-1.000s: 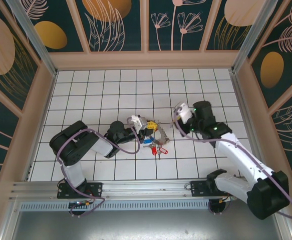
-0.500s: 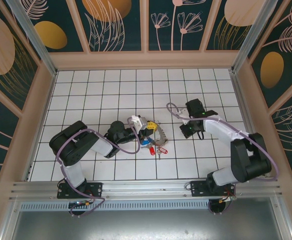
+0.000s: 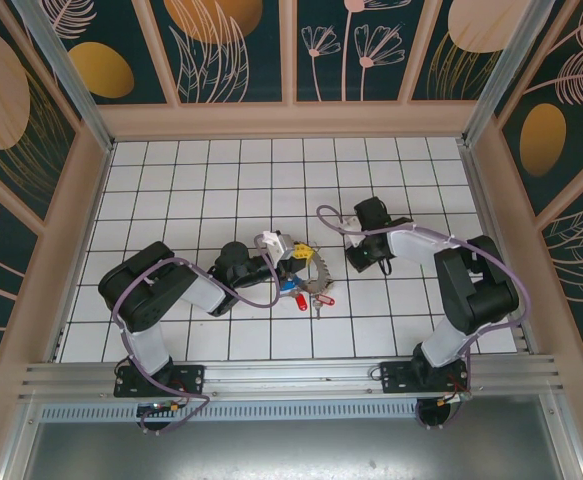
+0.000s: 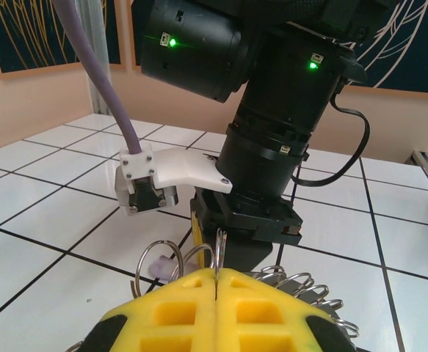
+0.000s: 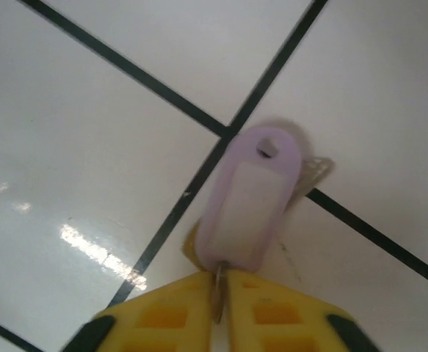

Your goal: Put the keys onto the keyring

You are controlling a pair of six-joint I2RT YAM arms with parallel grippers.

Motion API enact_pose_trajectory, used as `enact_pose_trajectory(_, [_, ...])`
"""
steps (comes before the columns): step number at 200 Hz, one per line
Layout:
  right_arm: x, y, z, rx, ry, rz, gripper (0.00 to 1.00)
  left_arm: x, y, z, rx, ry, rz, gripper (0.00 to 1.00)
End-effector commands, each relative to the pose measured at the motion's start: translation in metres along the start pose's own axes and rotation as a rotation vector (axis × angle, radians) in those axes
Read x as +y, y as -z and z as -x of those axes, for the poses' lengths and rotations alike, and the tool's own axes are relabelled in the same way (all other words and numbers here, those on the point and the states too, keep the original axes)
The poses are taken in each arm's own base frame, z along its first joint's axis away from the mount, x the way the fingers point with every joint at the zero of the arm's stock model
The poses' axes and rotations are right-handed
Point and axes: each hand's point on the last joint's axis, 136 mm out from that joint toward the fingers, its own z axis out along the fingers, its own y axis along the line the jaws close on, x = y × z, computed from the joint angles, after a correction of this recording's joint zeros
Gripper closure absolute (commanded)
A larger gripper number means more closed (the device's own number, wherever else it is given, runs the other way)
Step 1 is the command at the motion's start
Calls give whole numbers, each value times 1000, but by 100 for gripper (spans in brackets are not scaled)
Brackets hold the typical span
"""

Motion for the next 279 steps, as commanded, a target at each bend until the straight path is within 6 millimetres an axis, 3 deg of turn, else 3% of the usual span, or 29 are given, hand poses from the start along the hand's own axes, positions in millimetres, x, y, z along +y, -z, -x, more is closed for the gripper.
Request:
enact_pose_trajectory(1, [8,18,3,-66,-36,38,81,-4,0,8,-26,-18,-5,100])
enact_pose_trajectory(36, [9,46,10,-192,-110,101,73,-4,-1,8,-27,-13,-11,100])
enact_pose_trajectory(62, [6,42,-1,-173,-100,116,71,-4,-2,7,-27,-9,-14,100])
enact_pose_trajectory(85, [6,40,5,-185,-111,131,66,-5,-1,6,-25,-10,-16,100])
enact_pose_trajectory(129, [9,23,2,-127,-158,169,67,-5,-2,5,-25,-9,-19,100])
enact_pose_trajectory(177, [-1,16,2,-99,-177,122,77,-5,-2,4,-21,-8,-19,100])
enact_pose_trajectory(234, [-3,11,5,-106,-166,118,74,-5,-4,4,-20,-7,-25,100])
enact_pose_trajectory(262, [-5,7,3,-98,-166,109,89,-5,-3,4,-18,-5,-26,100])
enact_pose_trajectory(279, [-6,7,5,-106,-163,102,91,-5,-3,3,-16,-4,-26,100])
